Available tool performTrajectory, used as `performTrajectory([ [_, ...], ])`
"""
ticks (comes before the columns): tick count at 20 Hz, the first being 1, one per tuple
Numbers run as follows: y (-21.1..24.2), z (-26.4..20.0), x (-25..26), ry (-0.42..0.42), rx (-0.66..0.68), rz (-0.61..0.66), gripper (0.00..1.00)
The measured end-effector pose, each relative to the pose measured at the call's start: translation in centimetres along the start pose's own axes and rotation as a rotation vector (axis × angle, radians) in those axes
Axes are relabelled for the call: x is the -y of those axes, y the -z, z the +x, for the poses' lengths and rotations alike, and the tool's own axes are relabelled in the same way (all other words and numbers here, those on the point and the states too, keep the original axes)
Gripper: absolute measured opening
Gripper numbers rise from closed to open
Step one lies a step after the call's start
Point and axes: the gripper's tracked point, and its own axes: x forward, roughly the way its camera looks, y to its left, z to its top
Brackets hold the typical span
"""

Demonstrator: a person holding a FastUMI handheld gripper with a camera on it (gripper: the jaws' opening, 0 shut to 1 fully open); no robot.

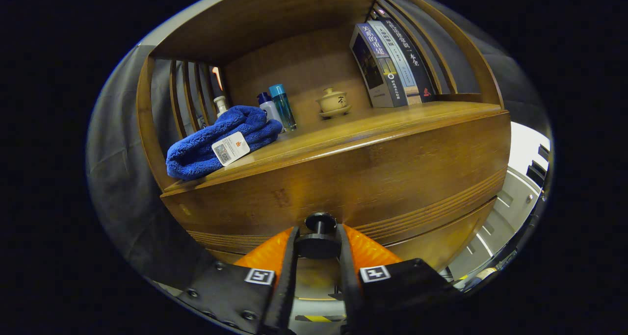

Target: Pull open the drawer, take out the items inside it, and place them on the countertop above the cabinet.

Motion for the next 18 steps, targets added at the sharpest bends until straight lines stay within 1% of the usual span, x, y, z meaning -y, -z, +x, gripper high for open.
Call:
performTrajectory([
  [2, -0.2, 0.4, 0.2, 0.011, 0.001, -0.033, 0.39],
  [3, -0.1, 0.2, 0.2, 0.016, -0.01, -0.047, 0.39],
  [7, 0.8, -1.4, 0.0, 0.021, -0.129, -0.07, 0.39],
  [11, 1.3, -3.2, -0.3, 0.014, -0.096, -0.067, 0.39],
  [18, 2.9, -7.0, -0.5, 0.003, -0.127, -0.111, 0.39],
])
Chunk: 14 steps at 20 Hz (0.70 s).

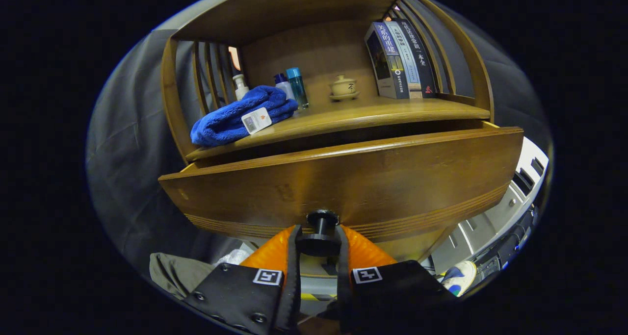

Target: Pull open the drawer, take out the items inside it, and place them on the countertop above the cabinet.

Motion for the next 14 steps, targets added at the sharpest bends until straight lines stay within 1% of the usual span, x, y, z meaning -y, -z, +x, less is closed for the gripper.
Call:
performTrajectory([
  [10, 2.3, -3.9, -0.8, -0.032, -0.034, -0.051, 0.39],
  [13, 2.8, -5.1, -1.2, -0.049, -0.042, -0.031, 0.39],
  [14, 3.2, -5.6, -1.2, -0.049, -0.038, -0.046, 0.39],
])
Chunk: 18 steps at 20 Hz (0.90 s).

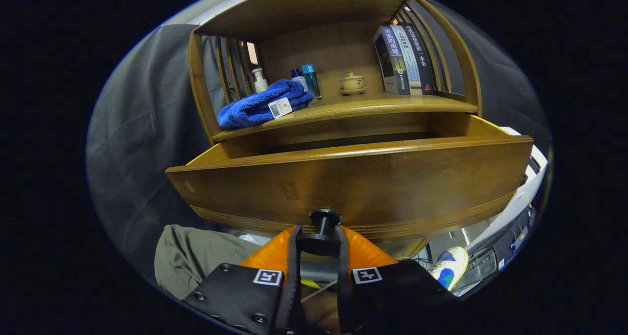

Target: Pull open the drawer, take out the items inside it, and place them on the countertop above the cabinet.

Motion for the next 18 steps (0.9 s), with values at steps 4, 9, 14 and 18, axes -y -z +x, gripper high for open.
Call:
performTrajectory([
  [4, 1.5, -1.0, -0.3, 0.001, -0.01, -0.021, 0.39],
  [9, 1.5, -1.1, -0.3, 0.002, -0.012, 0.003, 0.4],
  [14, 0.8, -1.5, -0.2, 0.03, 0.021, -0.027, 0.53],
  [18, -1.1, -2.9, 0.1, 0.045, 0.061, -0.041, 0.71],
])
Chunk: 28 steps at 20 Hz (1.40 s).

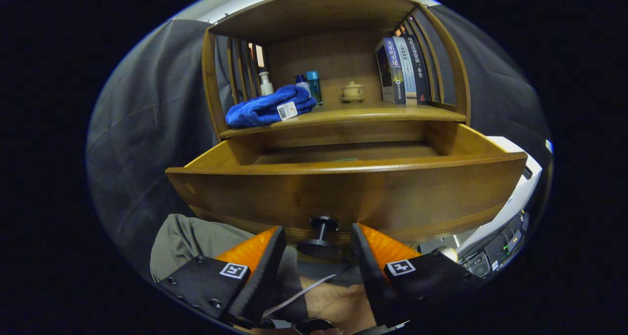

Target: Pull open the drawer, take out the items inside it, and place them on the countertop above the cabinet.

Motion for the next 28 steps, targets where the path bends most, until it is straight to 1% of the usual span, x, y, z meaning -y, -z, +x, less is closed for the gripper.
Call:
performTrajectory([
  [2, -1.8, -1.0, 0.4, -0.003, 0.039, 0.013, 0.8],
  [4, -4.8, -2.4, 0.3, -0.021, 0.122, 0.021, 0.88],
  [5, -6.7, -3.2, 0.3, -0.025, 0.173, 0.011, 0.88],
  [7, -11.7, -3.9, 1.8, 0.026, 0.28, -0.057, 0.88],
  [9, -15.3, -4.0, 3.3, 0.085, 0.323, -0.109, 0.88],
  [12, -21.3, -3.1, 3.3, 0.078, 0.407, -0.134, 0.88],
  [14, -23.8, -2.3, 3.7, 0.091, 0.415, -0.165, 0.88],
  [15, -24.5, -1.6, 3.4, 0.084, 0.408, -0.167, 0.88],
  [17, -24.6, 0.6, 3.0, 0.057, 0.342, -0.154, 0.88],
  [20, -23.3, 3.6, 2.9, 0.003, 0.243, -0.113, 0.88],
  [22, -21.8, 5.3, 3.9, 0.007, 0.178, -0.101, 0.88],
  [25, -17.9, 7.4, 5.6, 0.035, 0.004, -0.076, 0.88],
  [28, -15.3, 8.7, 5.9, 0.039, -0.106, -0.072, 0.89],
])
